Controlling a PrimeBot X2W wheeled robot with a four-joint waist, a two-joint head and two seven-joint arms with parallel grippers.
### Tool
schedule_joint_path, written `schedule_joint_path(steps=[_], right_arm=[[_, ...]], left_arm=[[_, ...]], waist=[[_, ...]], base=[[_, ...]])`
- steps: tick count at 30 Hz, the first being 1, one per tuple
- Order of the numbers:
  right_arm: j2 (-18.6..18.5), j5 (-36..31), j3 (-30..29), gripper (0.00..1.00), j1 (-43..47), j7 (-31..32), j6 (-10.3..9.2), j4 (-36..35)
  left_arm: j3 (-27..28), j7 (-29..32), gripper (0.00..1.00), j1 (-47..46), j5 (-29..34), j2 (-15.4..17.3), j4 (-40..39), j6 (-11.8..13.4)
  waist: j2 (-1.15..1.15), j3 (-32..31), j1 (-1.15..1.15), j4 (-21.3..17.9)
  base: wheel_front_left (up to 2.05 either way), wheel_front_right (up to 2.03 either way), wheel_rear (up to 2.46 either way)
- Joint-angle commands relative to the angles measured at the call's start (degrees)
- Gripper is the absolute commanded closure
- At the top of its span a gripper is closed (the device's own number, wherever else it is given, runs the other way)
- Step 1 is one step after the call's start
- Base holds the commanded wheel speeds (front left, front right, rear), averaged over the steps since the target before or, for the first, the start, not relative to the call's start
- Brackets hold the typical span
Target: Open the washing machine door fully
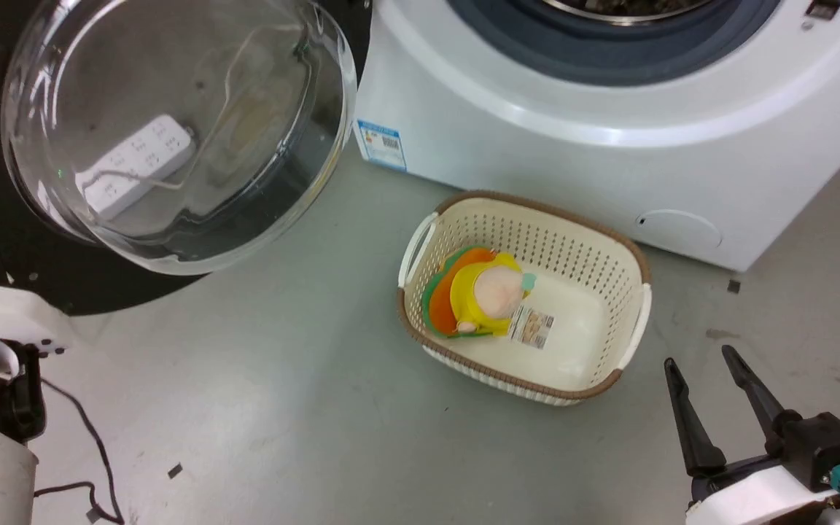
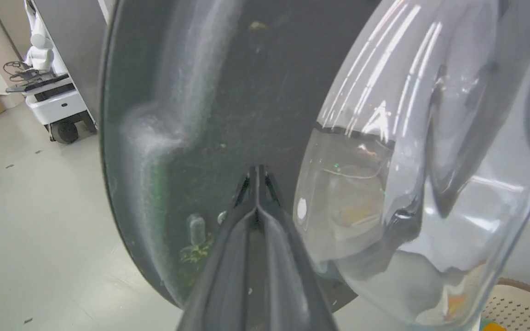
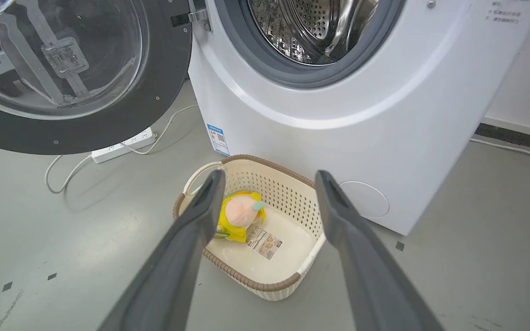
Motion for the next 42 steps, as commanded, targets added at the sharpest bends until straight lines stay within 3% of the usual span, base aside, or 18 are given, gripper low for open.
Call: schedule_joint_path(steps=[1,10,16,22,30,31,37,42], right_arm=[[0.4,0.5,-0.4,0.00,-1.1,-0.6,0.05,0.3],[2.3,0.8,-3.0,0.00,-1.8,-3.3,0.05,1.9],[3.6,0.4,-6.1,0.00,-2.2,-4.9,0.05,1.6],[4.0,-1.0,-6.9,0.00,-1.3,-5.2,0.05,0.5],[4.1,0.0,-6.0,0.00,0.7,-5.2,0.05,0.0],[4.1,0.2,-5.6,0.00,1.3,-5.2,0.05,0.2],[4.1,0.5,-5.1,0.00,1.9,-5.2,0.05,0.9],[4.1,0.8,-4.9,0.00,1.8,-5.2,0.05,1.3]], left_arm=[[0.3,-0.3,1.00,1.3,1.1,-0.3,-1.9,0.0],[-1.7,-0.3,1.00,9.9,6.5,-6.1,-17.8,0.0],[-5.6,-0.3,1.00,17.5,8.4,-11.5,-27.5,0.6],[-8.1,-0.3,1.00,23.8,9.1,-14.1,-29.1,2.3],[-9.7,-0.3,1.00,28.0,10.2,-16.5,-27.0,3.4],[-10.4,-0.3,0.00,28.8,11.8,-16.8,-26.2,3.5],[-10.3,-0.3,0.00,30.3,13.0,-19.0,-26.3,4.0],[-10.6,-0.3,0.00,30.4,14.2,-19.5,-25.8,2.5]], waist=[[0.00,-1.6,0.00,-0.7],[0.00,-7.3,0.00,-4.9],[0.00,-11.2,0.00,-10.5],[0.00,-13.1,0.00,-15.7],[0.00,-13.8,0.00,-18.4],[0.00,-14.0,0.00,-18.8],[0.00,-14.1,0.00,-19.0],[0.00,-14.0,0.00,-18.9]], base=[[0.00,0.00,0.00],[0.00,0.00,0.00],[0.00,0.00,0.00],[0.00,0.00,0.00],[0.00,0.00,0.00],[0.00,0.00,0.00],[0.00,0.00,0.00],[0.00,0.00,0.00]])
